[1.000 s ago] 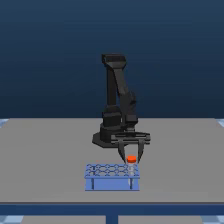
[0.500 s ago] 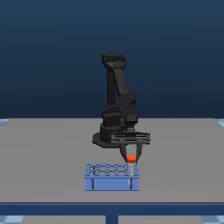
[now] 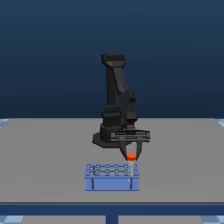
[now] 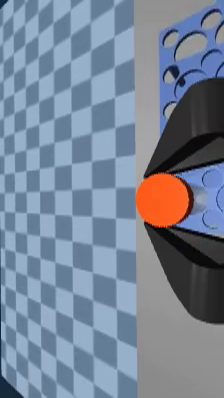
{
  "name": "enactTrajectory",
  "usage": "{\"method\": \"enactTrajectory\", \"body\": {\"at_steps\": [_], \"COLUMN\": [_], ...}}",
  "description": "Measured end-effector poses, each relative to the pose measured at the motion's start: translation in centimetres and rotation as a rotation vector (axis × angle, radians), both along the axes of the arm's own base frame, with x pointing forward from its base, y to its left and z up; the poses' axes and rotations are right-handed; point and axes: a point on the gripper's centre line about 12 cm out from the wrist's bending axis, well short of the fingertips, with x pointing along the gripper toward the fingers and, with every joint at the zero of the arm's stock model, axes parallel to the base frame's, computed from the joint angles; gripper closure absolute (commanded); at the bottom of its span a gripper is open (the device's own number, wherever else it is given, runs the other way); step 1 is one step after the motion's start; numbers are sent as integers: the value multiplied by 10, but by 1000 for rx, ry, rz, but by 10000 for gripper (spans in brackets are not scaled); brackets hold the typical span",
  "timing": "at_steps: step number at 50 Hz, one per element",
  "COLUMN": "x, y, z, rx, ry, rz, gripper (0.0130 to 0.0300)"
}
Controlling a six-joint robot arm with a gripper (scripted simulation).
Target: Pick up the centrifuge tube on the rack
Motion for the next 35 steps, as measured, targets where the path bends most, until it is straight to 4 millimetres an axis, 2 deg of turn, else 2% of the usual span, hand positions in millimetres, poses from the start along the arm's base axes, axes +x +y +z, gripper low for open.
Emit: {"method": "enactTrajectory", "body": {"at_steps": [35], "x": [0], "y": [0], "z": [33], "rx": [12], "ry": [0], "rz": [-9], "gripper": [300]}}
